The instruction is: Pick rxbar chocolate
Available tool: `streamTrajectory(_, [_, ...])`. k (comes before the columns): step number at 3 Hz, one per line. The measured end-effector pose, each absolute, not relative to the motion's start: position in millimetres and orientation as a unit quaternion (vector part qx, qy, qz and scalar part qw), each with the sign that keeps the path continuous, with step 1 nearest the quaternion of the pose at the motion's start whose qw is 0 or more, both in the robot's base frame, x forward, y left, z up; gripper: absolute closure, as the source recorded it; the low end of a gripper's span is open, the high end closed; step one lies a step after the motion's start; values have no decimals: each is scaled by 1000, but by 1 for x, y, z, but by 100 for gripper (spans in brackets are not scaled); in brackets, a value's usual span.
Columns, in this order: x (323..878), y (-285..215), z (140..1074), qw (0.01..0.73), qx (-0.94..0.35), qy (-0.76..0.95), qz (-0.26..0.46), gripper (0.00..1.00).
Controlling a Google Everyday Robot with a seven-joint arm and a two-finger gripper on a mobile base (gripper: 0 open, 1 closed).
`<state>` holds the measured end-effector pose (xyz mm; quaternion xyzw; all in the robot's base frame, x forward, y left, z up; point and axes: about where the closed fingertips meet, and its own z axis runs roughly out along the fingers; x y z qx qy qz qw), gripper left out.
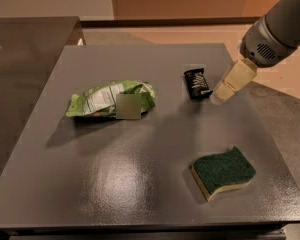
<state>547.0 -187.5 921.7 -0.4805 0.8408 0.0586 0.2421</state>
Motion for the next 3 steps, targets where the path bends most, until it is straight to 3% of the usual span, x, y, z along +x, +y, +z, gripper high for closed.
streamTrajectory(3, [607, -164, 859, 278, -492, 817, 109, 0])
